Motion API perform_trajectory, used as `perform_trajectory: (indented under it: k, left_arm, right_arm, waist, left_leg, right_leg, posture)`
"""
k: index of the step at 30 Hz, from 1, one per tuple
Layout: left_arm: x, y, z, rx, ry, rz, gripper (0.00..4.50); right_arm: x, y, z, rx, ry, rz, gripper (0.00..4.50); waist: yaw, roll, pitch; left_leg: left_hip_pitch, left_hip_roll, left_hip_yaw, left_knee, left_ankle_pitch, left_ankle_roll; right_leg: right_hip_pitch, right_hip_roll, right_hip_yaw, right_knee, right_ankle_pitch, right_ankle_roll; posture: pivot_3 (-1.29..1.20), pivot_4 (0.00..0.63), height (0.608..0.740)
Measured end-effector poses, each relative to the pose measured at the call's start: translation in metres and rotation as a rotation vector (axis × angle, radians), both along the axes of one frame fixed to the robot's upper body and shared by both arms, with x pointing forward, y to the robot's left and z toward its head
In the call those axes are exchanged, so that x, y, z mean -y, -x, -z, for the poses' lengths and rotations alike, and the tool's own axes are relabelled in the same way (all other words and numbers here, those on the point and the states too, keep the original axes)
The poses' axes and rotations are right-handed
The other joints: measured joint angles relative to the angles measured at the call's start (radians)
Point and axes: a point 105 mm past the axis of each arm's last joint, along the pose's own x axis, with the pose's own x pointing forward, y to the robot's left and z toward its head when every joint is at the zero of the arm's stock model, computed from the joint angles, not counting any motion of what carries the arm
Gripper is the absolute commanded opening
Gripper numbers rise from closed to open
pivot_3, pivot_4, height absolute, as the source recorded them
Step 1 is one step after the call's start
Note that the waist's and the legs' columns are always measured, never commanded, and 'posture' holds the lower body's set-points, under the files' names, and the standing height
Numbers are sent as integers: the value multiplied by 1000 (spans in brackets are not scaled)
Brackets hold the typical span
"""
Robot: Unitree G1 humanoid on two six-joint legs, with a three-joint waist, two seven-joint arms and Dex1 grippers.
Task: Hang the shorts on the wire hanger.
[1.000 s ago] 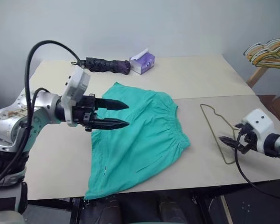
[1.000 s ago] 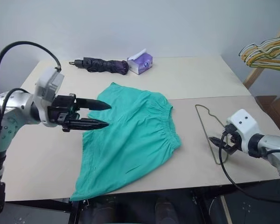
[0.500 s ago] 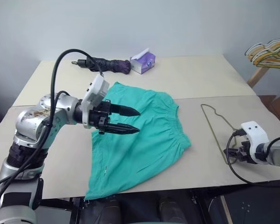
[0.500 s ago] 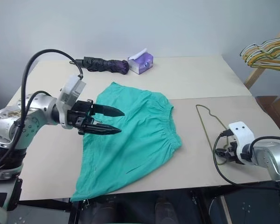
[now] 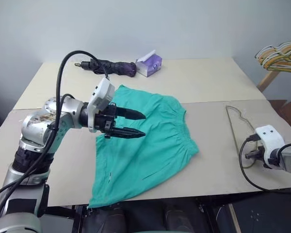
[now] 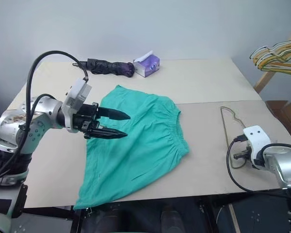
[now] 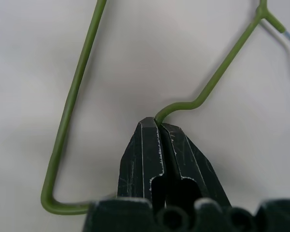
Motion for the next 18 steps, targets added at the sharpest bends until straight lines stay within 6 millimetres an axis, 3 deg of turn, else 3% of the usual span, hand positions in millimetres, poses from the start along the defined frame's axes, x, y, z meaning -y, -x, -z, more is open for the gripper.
perform_trajectory:
  k: [4,8,11,18]
  left_arm:
    - [-1,-13,-3,14,9,-51,3007]
    - [-5,-29,-13,29,9,-109,3007]
    - [-8,-43,-22,26,18,-152,3007]
    - [-10,-60,-17,-1,-6,-176,3007]
  right_arm:
    - [-3,-27,-51,267,388,-259,24]
    - [-42,-42,-108,564,780,-652,24]
    - [-74,-42,-120,696,975,-922,24]
    - [-102,-42,-122,811,1102,-1222,24]
  waist:
    - [-16,1,0]
    - [-33,1,-1]
    - [-54,1,-1]
    - [-99,1,-1]
  left_leg:
    - [0,0,0,0,0,0]
    - [-1,0,0,-1,0,0]
    - [-1,0,0,0,0,0]
    - [-1,-1,0,0,0,-1]
  right_leg:
    - [-1,0,0,0,-1,1]
    - [-1,0,0,0,-1,2]
    - [-1,-1,0,0,-1,1]
    - [-1,-2,0,0,4,-5]
  posture:
    - [-152,71,740]
    - [-167,59,740]
    - [-176,53,740]
    - [-183,40,740]
